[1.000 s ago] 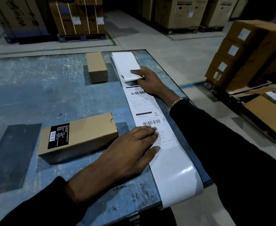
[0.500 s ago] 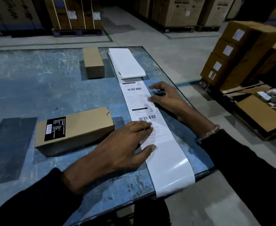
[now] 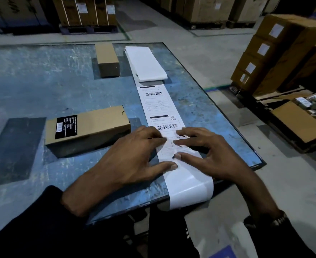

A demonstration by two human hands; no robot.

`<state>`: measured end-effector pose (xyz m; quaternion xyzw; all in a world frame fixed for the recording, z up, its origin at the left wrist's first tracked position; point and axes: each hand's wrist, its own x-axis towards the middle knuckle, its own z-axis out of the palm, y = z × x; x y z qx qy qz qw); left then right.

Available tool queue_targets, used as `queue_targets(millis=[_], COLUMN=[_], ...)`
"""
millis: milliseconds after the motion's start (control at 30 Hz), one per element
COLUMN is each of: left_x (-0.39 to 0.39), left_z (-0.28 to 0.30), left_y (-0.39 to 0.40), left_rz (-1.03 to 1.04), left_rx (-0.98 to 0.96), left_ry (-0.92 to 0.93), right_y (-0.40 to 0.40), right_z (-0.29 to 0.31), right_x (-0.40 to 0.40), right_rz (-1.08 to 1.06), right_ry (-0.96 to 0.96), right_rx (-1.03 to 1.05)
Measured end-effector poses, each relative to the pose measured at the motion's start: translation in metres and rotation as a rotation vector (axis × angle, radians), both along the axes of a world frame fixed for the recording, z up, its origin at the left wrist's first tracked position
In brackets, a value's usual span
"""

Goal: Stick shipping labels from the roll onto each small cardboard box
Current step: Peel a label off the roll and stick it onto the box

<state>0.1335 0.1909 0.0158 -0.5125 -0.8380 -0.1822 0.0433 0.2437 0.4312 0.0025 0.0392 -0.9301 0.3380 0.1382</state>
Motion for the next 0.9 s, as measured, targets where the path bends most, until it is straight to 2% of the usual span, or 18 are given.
queue_targets(millis=[100,200,400,733,900], left_x=[0.021,0.046,0.061,0.064,0.078], left_z=[-0.005,-0.016,-0.017,-0.008,-0.007], left_y=[-0.011,-0.016,-0.014,-0.012,-0.02], left_rz=[0.172,0.252,0.275,0.301,0.304], left_rx=[0.128,0.163,0.152,0.074,0.147], left_ry=[0.009,-0.019,-0.033,0.011,0.003], right_y=[0.004,0.005,0.004,0.007,-0.006], right_z=[0.003,0.002,0.007,0.007,0.006], right_x=[-0.002,0.0,0.007,0.005,0.01], right_rz=[0.021,0.056,0.011,0.072,0.09], right_ry=[-0.018,-0.006,0.023,0.022,-0.012], right_rx=[-0.005,0.016,-0.062,-0.049,0.127])
